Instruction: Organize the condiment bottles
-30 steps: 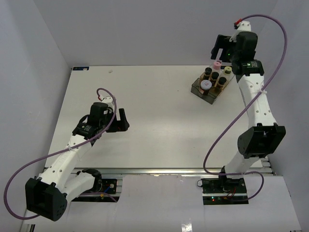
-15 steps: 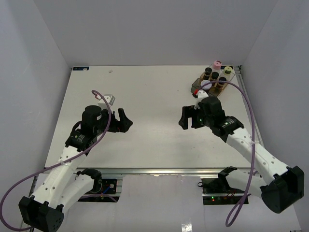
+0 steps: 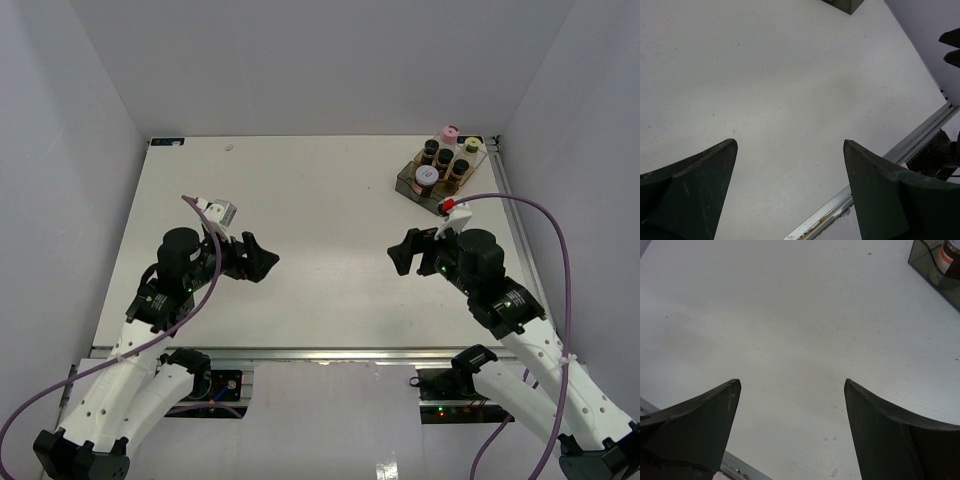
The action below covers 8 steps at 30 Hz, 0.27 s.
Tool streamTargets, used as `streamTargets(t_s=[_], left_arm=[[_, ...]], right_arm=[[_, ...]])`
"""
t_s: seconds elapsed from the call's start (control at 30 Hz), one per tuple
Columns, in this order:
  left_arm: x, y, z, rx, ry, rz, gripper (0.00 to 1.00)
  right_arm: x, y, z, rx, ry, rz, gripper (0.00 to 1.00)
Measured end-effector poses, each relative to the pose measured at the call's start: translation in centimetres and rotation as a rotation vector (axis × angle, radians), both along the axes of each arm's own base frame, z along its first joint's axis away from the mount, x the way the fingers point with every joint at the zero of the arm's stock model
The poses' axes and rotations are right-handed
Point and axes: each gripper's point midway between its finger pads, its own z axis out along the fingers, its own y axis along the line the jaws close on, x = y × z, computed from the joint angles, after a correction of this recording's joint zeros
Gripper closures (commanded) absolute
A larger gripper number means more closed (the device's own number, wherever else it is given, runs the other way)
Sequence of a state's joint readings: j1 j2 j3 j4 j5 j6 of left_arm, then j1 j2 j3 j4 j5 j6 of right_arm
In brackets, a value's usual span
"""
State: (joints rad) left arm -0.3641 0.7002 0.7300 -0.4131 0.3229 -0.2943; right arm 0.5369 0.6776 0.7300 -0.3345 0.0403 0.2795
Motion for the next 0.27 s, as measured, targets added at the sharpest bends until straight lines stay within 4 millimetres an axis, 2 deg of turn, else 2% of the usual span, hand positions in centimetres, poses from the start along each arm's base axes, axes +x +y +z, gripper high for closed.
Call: streamTargets(t_s=[0.27], left_arm=[[-0.11,-0.56,-0.50,0.002,0.016,-0.033,0.02]], right_arm=[[0.53,-0.43,-0.54,-0.023,0.010,-0.033,0.10]])
